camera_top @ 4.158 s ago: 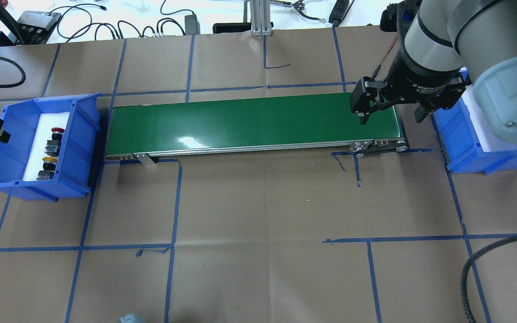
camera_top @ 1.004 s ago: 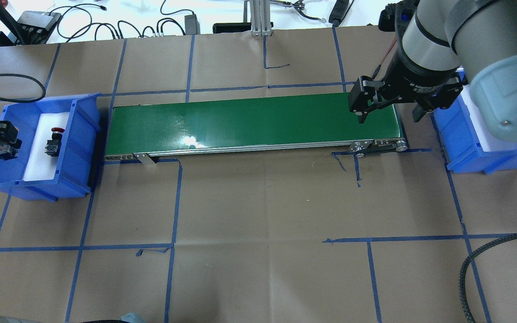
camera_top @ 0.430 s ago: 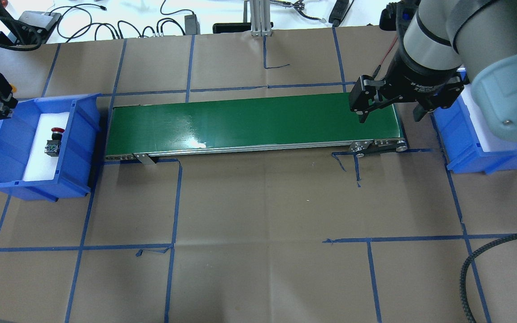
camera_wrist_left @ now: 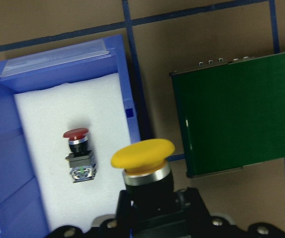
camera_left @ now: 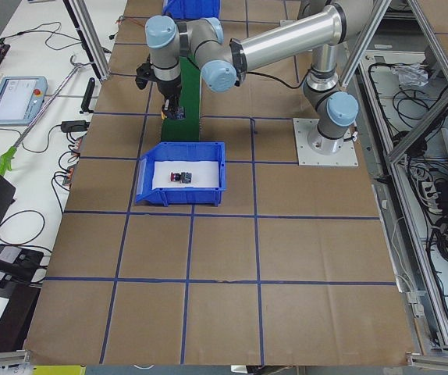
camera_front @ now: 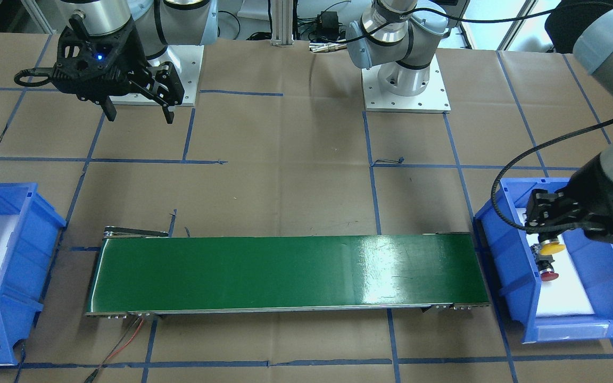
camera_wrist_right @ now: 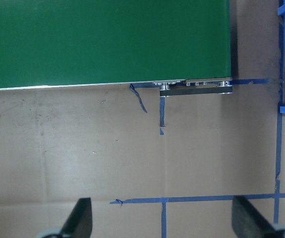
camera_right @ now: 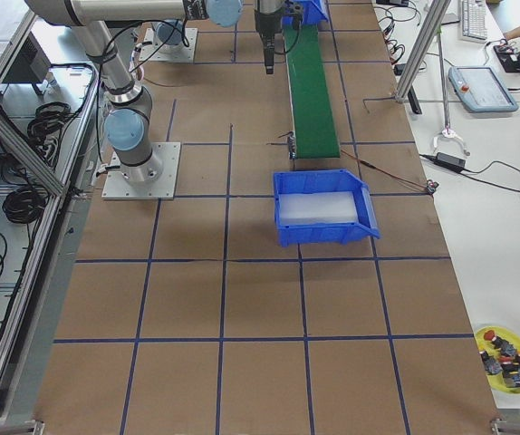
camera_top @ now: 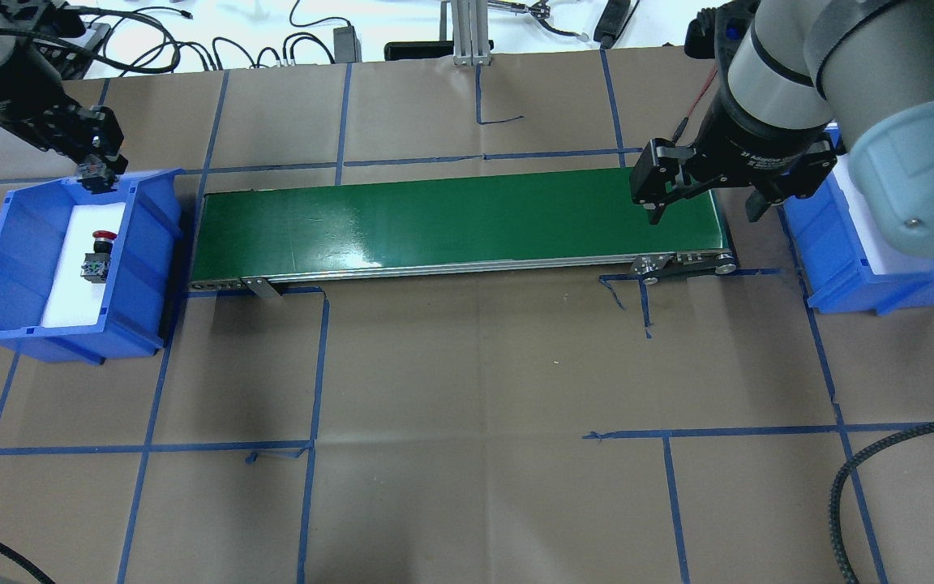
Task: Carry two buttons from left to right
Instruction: 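Lift the yellow button and carry it toward the conveyor belt, then lower the yellow button onto the belt and open the left gripper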
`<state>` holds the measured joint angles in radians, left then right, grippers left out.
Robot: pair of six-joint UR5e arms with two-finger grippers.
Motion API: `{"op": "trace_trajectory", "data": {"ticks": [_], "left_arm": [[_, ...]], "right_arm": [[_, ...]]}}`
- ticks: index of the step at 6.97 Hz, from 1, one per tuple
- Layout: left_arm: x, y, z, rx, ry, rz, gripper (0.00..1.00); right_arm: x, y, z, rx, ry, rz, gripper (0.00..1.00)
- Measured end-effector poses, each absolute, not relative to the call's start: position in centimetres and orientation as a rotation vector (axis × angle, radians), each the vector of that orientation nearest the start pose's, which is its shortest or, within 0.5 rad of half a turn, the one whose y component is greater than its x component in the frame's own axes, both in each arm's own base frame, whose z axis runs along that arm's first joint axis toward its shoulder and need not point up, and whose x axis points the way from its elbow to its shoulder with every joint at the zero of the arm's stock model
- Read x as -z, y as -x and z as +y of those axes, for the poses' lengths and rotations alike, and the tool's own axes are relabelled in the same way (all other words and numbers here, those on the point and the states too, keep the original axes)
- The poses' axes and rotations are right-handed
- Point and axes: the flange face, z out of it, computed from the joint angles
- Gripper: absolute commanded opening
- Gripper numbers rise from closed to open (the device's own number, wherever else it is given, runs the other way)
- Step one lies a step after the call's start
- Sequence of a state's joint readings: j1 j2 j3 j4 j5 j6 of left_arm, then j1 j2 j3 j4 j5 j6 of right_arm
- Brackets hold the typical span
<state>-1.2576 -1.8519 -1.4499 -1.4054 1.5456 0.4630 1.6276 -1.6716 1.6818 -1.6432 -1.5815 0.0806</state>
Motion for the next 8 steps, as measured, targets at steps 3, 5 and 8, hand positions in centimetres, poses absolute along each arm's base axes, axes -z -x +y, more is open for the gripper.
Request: {"op": "trace_trajectory", "data": {"ticks": [3,5,8], "left_arm": [[-33.2,3.5,-64.2,0.044,-0.221,3.146,0.11],[-28.5,5.2,-62.7,0.097,-0.216,3.138,0.11],[-25.7,5.5,-60.7,0.063,-0.254,3.141,0.25]], "right_arm": [[-48.6,-15.8,-44.7,0.093,-0.037,3.147,1.0],[-48.6,-15.8,-44.7,0.092,-0.036,3.148,1.0],[-48.4,-15.7,-44.7,0.086,-0.036,3.149,1.0]]}}
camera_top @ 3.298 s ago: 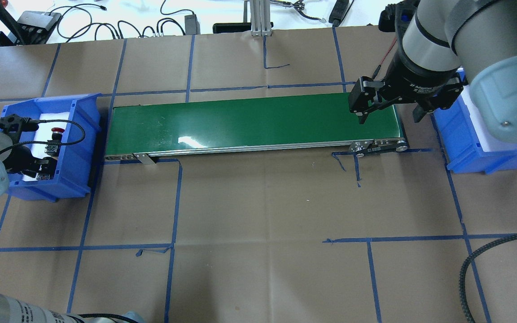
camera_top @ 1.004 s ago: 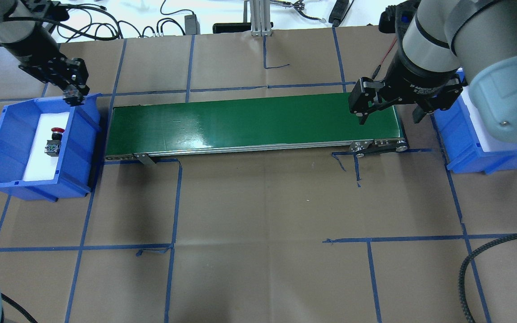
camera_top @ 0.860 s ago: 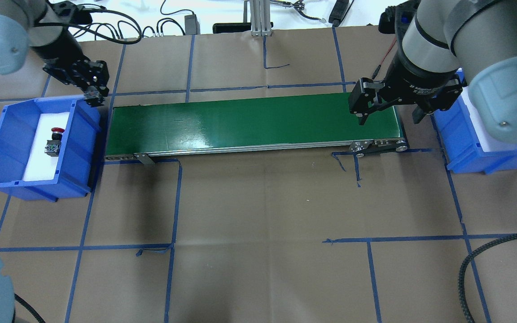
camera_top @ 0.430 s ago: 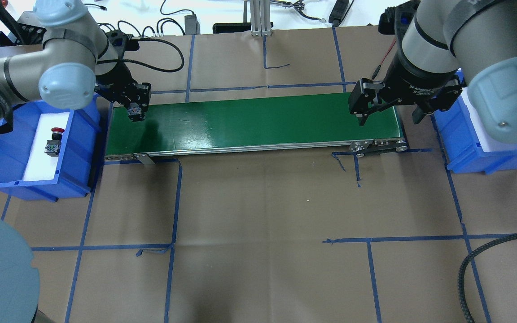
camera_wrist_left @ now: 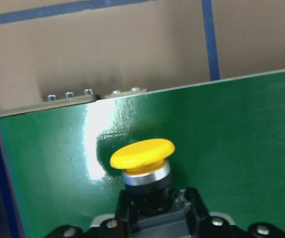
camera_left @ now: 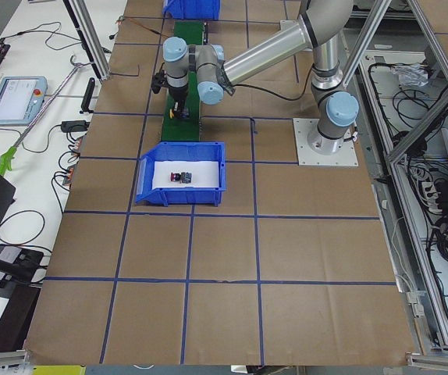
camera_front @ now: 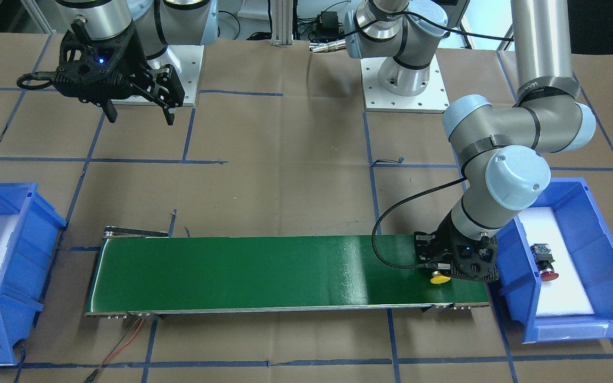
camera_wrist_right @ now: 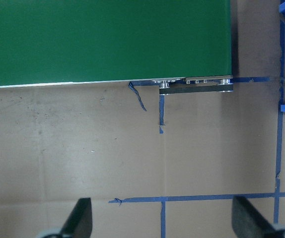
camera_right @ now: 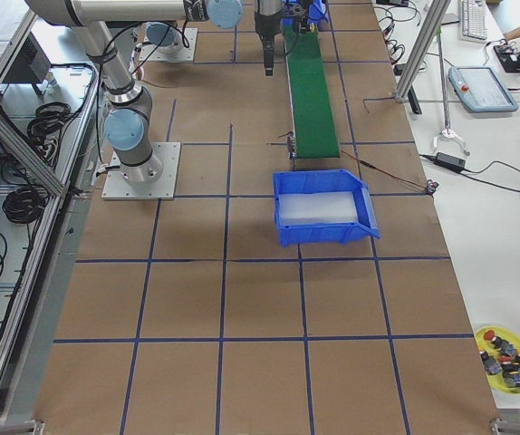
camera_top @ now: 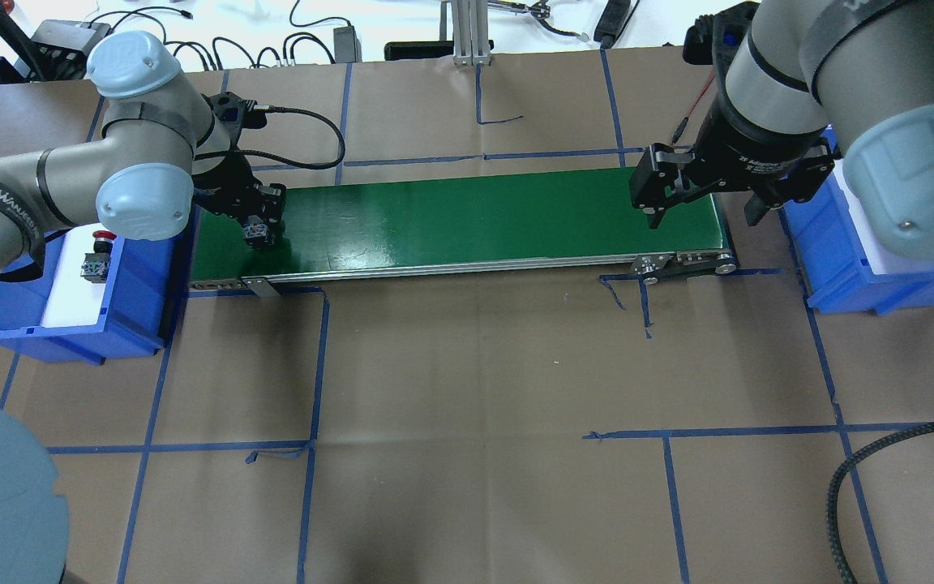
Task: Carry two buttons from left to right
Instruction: 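Lower the yellow button onto the belt and open the left gripper, then raise the left gripper and move it back over the bin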
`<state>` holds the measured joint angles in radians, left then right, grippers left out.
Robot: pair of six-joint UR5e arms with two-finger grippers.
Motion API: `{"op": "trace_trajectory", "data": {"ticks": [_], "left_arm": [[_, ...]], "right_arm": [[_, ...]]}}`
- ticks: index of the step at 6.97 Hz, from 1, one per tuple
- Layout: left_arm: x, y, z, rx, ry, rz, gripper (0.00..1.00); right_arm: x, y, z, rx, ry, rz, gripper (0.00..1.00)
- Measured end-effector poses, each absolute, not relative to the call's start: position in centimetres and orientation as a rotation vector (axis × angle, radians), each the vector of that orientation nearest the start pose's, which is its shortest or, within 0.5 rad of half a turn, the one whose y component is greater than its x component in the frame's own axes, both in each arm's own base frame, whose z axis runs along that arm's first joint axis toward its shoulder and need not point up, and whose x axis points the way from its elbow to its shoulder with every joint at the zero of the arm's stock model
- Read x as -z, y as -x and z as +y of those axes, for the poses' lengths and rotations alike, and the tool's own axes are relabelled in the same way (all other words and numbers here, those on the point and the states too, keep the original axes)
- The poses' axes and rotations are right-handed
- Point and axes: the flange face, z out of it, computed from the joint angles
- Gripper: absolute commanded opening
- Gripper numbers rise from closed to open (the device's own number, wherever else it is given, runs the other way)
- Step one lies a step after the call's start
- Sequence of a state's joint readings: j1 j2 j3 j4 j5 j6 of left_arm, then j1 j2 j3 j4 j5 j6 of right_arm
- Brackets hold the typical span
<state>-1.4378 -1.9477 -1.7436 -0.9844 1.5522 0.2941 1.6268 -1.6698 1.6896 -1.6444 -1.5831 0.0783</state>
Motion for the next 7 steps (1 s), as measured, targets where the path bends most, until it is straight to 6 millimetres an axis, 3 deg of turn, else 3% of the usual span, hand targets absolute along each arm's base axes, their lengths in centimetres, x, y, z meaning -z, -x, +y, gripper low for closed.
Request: {"op": "trace_trajectory", "data": {"ticks": [1,2,5,7], "left_arm": [[-25.2,5.4,-60.3,0.05,-0.265,3.143,0.92],[-25.1,5.3,-60.2,0.047,-0.268,3.145,0.99],[-27.1,5.0,-61.3,0.11,-0.267,3.134,1.0],[-32.8,4.8,-62.2,0.134,-0.265,3.127,1.0]], "right_arm": [[-48.3,-15.7,-44.7,0.085,-0.035,3.149,1.0],[-48.3,-15.7,-44.7,0.084,-0.034,3.15,1.0],[-48.3,-15.8,-44.7,0.083,-0.034,3.149,1.0],[-48.3,-15.8,-44.7,0.082,-0.034,3.149,1.0]]}}
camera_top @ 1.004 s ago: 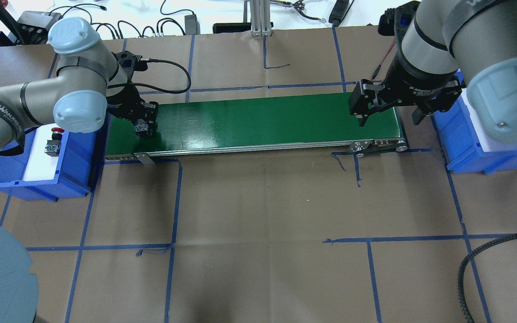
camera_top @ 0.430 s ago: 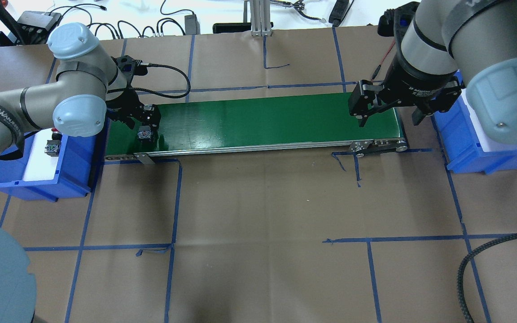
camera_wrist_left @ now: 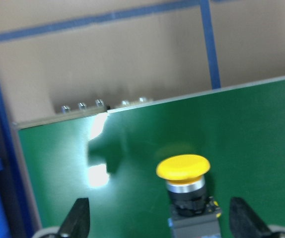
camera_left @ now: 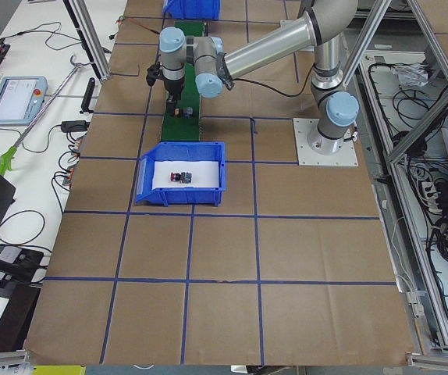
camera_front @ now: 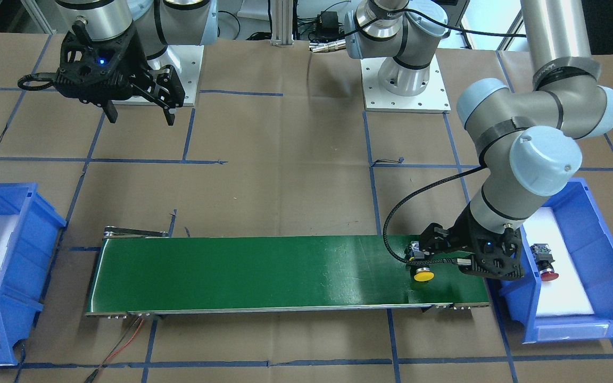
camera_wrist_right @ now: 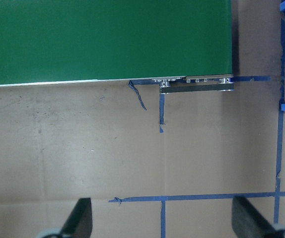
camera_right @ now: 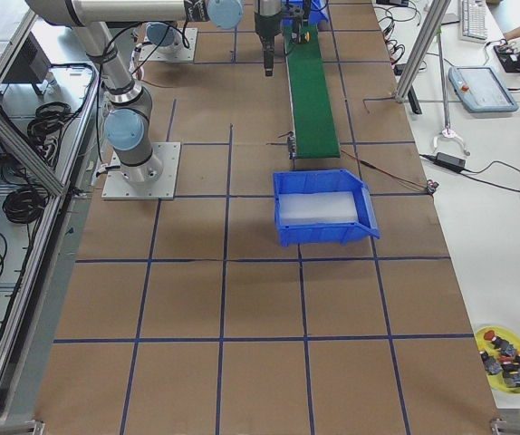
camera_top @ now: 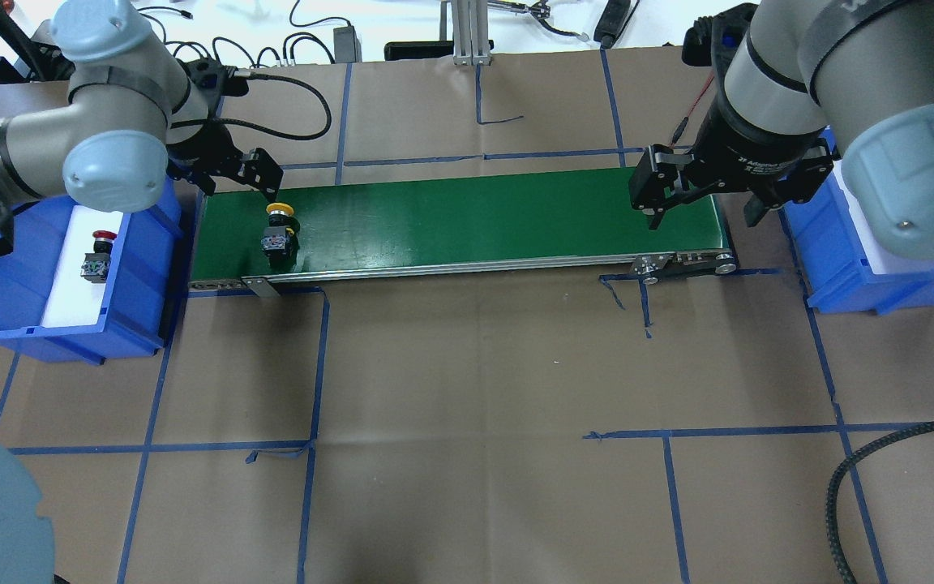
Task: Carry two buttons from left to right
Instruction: 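Raise the left gripper and move it back over the bin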
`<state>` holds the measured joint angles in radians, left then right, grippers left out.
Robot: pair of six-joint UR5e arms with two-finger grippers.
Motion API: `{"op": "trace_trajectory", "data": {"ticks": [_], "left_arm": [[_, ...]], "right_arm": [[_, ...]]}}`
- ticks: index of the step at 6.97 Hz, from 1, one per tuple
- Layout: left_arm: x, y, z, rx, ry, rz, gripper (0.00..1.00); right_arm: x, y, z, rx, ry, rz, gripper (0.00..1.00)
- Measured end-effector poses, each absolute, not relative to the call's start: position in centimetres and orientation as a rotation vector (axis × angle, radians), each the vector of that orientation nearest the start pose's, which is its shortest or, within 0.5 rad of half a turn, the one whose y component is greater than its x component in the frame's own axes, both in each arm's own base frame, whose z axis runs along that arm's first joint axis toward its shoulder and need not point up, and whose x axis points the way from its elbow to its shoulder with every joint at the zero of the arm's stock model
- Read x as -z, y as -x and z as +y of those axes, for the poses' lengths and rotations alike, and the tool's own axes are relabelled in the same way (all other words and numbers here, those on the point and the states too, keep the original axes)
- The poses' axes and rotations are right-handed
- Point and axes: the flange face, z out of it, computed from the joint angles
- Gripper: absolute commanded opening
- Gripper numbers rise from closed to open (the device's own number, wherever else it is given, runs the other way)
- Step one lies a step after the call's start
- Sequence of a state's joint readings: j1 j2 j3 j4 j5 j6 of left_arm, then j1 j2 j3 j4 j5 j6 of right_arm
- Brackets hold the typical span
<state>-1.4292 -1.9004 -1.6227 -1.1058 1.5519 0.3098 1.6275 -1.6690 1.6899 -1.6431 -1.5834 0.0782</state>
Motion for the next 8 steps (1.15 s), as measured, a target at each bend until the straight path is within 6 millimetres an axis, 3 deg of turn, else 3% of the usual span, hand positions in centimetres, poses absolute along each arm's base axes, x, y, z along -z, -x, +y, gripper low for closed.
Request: {"op": "trace_trajectory", "data": {"ticks": [2,4,6,8], "left_arm": [[-39.6,4.7,-62.1,0.079,-0.261,3.136,1.0],[-43.5,3.3,-62.4,0.022,-0.227,3.146,1.0],[-44.1,-0.6,-62.6,0.001,-0.181,3.154,1.0],[-44.0,-7.1,-62.3,-0.002,-0.185,3.156,1.0]], "right_arm": [[-48.3,-15.8,-44.7,0.082,-0.034,3.15,1.0],[-48.3,-15.8,-44.7,0.082,-0.035,3.149,1.0],[-48.4,-15.8,-44.7,0.084,-0.036,3.149,1.0],[-48.6,-15.8,-44.7,0.09,-0.037,3.148,1.0]]}}
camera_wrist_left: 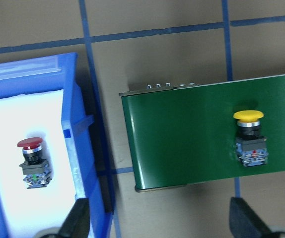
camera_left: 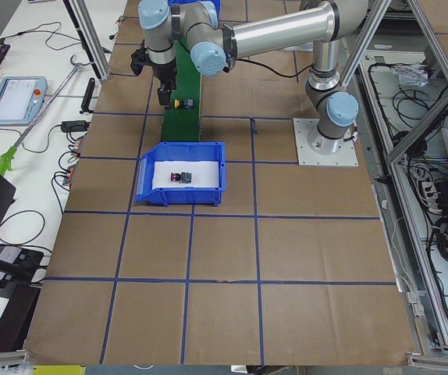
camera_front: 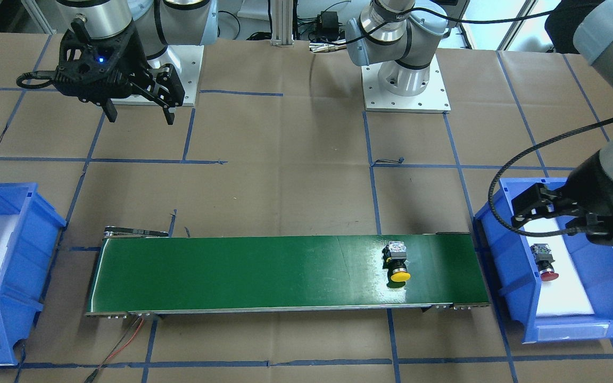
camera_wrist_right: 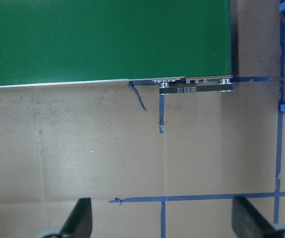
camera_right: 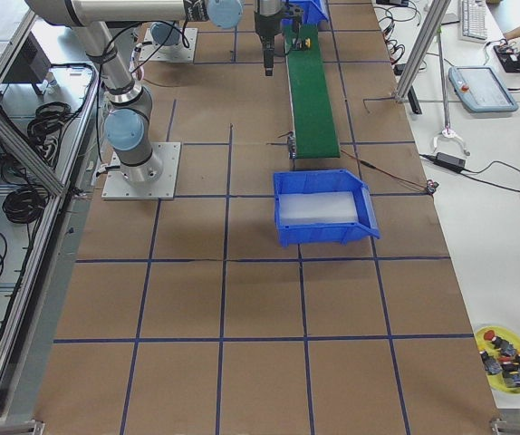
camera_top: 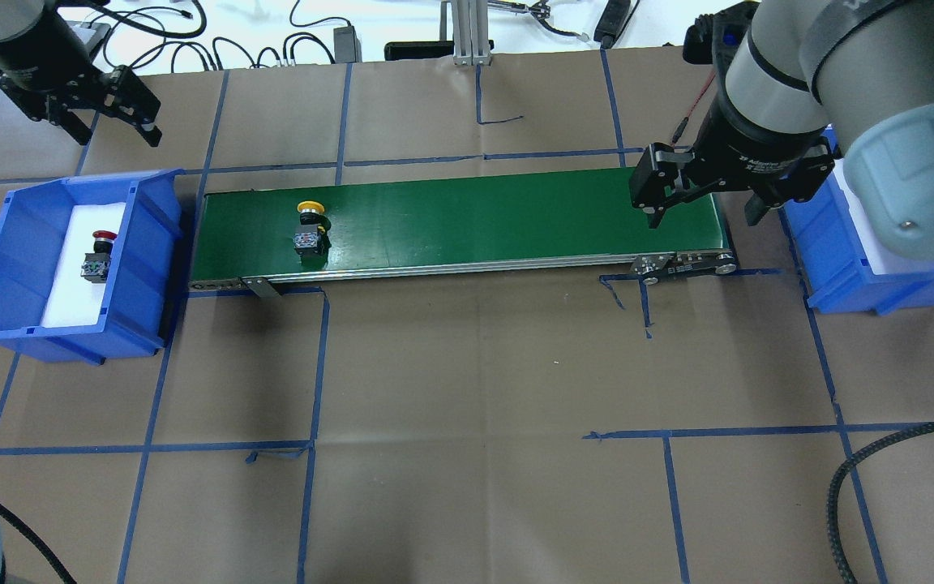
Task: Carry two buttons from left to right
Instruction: 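Raise the left gripper and move it back over the bin, then lower the left gripper into the bin and grasp the red push-button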
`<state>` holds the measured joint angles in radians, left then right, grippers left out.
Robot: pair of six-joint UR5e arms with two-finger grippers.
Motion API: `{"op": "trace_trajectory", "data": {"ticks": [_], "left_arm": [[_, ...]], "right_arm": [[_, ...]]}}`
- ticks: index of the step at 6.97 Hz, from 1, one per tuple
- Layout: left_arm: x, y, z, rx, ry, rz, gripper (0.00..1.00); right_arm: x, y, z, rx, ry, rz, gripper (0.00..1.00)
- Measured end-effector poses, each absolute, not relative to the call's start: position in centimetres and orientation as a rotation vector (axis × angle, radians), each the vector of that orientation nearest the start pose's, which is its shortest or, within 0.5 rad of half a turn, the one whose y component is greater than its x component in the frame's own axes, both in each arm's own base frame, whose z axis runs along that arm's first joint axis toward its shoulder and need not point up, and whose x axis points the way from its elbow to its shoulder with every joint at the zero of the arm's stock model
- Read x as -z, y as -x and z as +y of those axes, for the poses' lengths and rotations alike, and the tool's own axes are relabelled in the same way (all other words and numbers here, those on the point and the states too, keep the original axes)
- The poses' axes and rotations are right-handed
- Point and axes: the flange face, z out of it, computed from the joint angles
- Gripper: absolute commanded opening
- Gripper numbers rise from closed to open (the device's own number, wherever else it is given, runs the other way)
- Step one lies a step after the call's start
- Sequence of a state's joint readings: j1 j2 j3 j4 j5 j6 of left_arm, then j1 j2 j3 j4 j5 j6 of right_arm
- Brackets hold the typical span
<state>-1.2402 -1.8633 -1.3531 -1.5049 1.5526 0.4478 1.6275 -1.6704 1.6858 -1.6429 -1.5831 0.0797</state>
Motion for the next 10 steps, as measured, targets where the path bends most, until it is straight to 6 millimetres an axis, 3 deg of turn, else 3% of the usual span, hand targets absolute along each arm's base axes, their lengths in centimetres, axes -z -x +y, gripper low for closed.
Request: {"op": "trace_trajectory", "data": {"ticks": [3,5,7,10], "left_arm": [[-42.6,-16.2,-60.9,-0.018,-0.196,3.164,0.99],[-40.4,-20.0,-60.6,-0.045,-0.202,3.177,0.97],[-37.7,-21.5,-60.7,-0.05,-0.213,3.183,0.97],[-32.0,-22.1,-59.5,0.012,-0.204,3.163,0.97]], "right_arm": [[-48.5,-15.8,-44.7,0.089,-0.037,3.149,1.0],[-48.5,-15.8,-44.7,0.089,-0.037,3.149,1.0],[-48.6,-15.8,-44.7,0.093,-0.039,3.148,1.0],[-48.7,-15.8,-44.7,0.094,-0.041,3.148,1.0]]}}
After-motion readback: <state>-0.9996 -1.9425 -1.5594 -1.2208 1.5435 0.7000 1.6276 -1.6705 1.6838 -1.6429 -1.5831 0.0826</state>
